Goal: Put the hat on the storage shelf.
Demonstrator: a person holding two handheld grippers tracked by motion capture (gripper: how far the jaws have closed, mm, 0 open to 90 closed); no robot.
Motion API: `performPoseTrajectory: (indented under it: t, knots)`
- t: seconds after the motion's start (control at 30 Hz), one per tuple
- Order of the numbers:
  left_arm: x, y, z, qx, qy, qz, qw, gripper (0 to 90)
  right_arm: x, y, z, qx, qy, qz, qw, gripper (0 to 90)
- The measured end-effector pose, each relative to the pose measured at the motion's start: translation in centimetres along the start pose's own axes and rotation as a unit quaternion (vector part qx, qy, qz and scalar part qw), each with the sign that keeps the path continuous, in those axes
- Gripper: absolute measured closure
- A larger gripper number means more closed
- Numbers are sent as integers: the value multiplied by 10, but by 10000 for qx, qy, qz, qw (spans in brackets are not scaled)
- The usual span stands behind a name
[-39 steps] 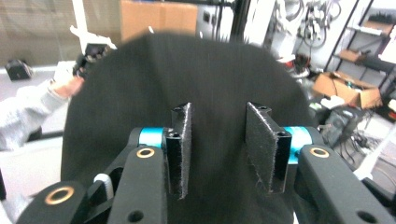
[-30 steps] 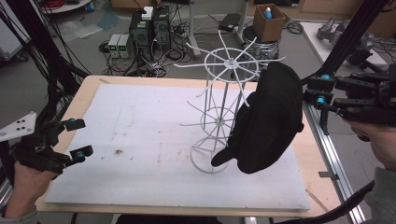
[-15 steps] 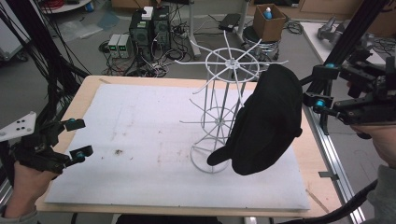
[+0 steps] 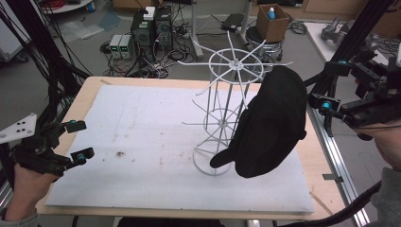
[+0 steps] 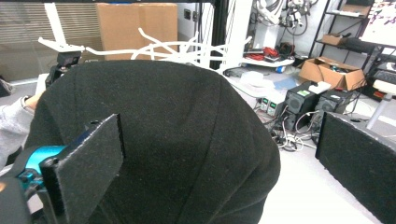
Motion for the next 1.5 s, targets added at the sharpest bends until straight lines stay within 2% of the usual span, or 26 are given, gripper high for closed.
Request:
performPoseTrajectory:
  t: [0.23,0.37,0.53,0.63,0.77,0.87,1.03,1.1,1.27,1.5]
  knots:
    - [0,-3,2,96,35,20,9999,17,4,-2,-10,98,157,-315,9993,5]
    - [1,-3,3,106,36,3,9999,17,0,-4,-16,245,199,-361,9988,5]
    - [1,-2,4,96,46,-10,9999,17,-5,-10,-27,438,290,-580,9969,5]
    - [1,-1,4,98,45,-18,9999,17,-7,-14,-36,543,440,-714,9950,5]
    - [1,0,4,103,60,-29,9999,17,-9,-17,-51,636,468,-851,9932,5]
    - [1,-1,5,129,68,-29,9999,17,-13,-19,-62,733,513,-826,9926,5]
    - [3,-1,6,164,127,-24,9998,17,-15,-18,-82,703,600,-938,9913,5]
    - [4,-1,7,158,136,-33,9998,17,-13,-17,-90,694,659,-1067,9897,5]
    - [4,-3,8,177,135,-16,9998,17,-9,-12,-110,602,836,-1209,9873,5]
    - [3,-5,9,201,142,10,9997,17,-13,-6,-125,676,883,-1152,9871,5]
Point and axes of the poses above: each handheld gripper's, and its own axes: y roughly forward along the jaws, z roughly out of its top, x roughly to its right, the point moved 9 cm from there along y, roughly forward along the jaws, and after that the axes turned 4 degrees about -x, right-handed, at the moved point
